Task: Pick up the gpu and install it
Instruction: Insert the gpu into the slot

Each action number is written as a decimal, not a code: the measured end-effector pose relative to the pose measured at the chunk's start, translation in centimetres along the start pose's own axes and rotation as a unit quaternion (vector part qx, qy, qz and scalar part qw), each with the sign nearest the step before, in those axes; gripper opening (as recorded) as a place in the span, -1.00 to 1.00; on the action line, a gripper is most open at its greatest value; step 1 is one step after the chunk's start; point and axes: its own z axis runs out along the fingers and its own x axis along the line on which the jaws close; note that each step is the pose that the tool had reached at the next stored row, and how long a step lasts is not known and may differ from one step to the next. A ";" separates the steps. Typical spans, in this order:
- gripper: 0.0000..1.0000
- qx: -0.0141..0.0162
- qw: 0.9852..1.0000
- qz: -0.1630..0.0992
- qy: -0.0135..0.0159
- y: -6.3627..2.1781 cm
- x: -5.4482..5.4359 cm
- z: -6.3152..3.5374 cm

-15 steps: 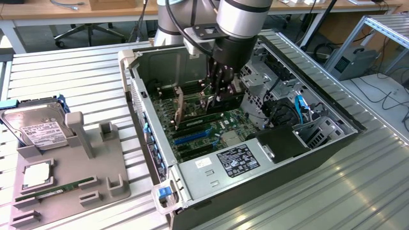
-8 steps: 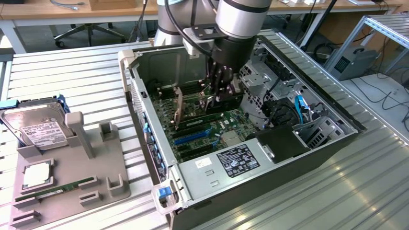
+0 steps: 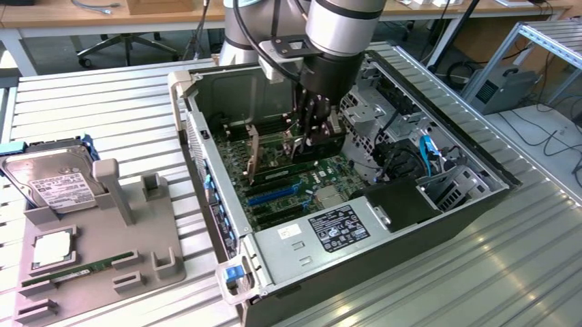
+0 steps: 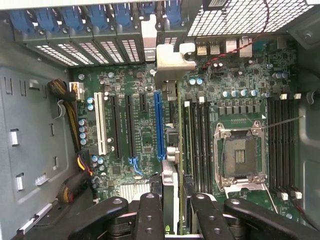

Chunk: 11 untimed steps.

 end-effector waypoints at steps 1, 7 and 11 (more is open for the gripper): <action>-0.47 0.000 1.000 0.000 0.000 0.00 0.0 0.02; -0.47 0.000 1.000 0.000 0.000 -0.01 0.2 0.14; -0.47 0.000 1.000 0.000 0.000 -0.02 0.3 0.21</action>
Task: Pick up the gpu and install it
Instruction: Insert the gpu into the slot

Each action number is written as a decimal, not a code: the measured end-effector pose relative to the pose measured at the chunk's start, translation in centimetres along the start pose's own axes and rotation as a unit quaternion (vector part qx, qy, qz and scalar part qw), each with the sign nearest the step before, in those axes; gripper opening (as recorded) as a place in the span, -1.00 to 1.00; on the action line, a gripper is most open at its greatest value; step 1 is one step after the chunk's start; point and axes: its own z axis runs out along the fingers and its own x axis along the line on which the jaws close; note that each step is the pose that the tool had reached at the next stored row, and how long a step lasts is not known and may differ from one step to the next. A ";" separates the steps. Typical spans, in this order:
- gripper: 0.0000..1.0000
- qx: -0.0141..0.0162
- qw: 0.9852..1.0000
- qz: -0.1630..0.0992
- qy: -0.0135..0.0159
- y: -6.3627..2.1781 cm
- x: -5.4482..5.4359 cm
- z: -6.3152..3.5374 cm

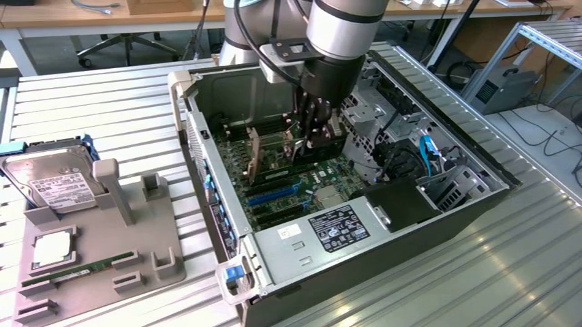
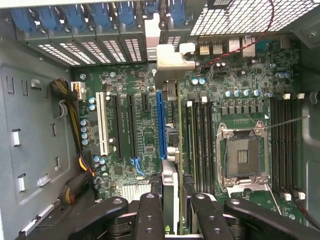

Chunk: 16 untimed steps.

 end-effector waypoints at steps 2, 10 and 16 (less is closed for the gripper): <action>-0.47 0.000 1.000 0.000 0.000 0.00 0.1 0.04; -0.47 0.000 1.000 0.000 0.000 -0.01 0.2 0.13; -0.47 0.000 1.000 0.000 0.000 -0.02 0.3 0.19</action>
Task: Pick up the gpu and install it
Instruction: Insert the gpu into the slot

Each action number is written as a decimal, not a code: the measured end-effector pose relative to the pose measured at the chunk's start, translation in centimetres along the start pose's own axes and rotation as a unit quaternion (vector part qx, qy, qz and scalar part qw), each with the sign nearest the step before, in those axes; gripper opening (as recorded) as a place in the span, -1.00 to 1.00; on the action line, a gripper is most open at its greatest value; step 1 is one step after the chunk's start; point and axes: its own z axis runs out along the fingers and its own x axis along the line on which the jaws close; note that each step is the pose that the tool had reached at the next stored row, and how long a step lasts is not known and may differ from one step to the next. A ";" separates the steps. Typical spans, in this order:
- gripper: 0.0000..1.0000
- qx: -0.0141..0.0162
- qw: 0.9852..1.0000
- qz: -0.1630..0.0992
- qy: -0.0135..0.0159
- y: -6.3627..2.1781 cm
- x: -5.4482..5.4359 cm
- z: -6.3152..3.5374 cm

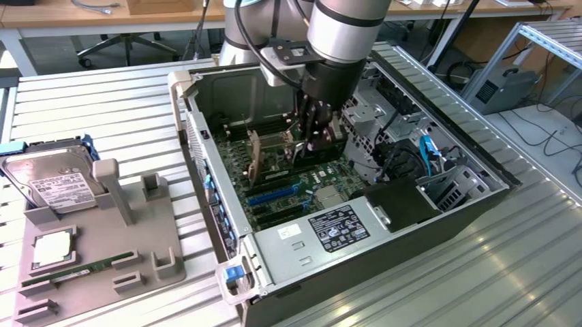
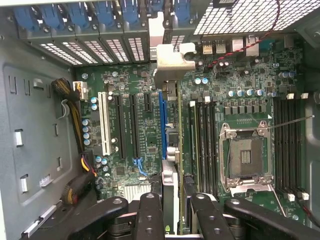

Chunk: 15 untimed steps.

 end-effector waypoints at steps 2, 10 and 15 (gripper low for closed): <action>-0.47 0.000 1.000 0.000 0.000 0.00 0.0 0.02; -0.47 0.000 1.000 0.000 0.000 -0.01 0.2 0.11; -0.47 0.000 1.000 0.000 0.000 -0.01 0.3 0.15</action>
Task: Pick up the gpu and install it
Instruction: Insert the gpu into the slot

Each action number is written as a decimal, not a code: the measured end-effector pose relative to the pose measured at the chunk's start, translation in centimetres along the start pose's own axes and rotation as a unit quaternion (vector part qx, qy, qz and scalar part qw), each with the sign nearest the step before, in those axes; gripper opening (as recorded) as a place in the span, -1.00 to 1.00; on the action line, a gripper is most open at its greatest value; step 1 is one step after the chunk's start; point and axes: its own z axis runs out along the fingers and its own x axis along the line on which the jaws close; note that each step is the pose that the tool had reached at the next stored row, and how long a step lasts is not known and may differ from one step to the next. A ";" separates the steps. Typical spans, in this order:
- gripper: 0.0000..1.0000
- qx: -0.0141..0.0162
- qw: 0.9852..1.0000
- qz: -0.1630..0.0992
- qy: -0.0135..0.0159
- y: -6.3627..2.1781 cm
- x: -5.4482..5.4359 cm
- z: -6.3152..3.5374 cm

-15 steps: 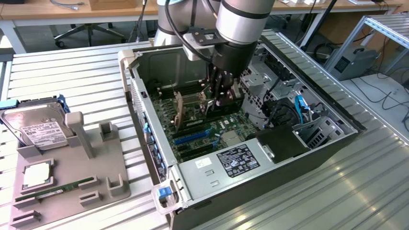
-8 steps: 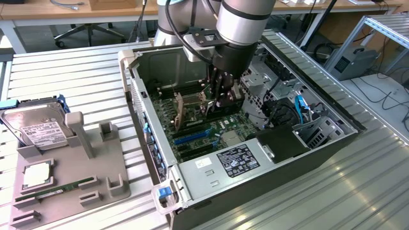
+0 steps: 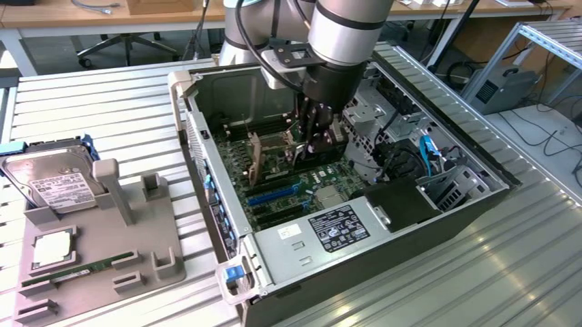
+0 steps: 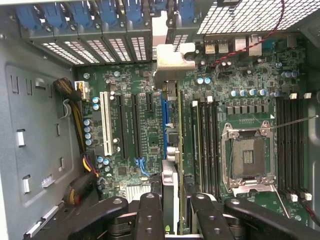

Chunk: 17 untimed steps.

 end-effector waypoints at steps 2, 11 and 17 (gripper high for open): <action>-0.47 0.000 1.000 0.000 0.000 0.00 0.0 0.02; -0.47 0.000 1.000 0.000 0.000 -0.03 0.6 0.41; -0.47 0.000 1.000 0.000 0.000 -0.01 0.7 0.52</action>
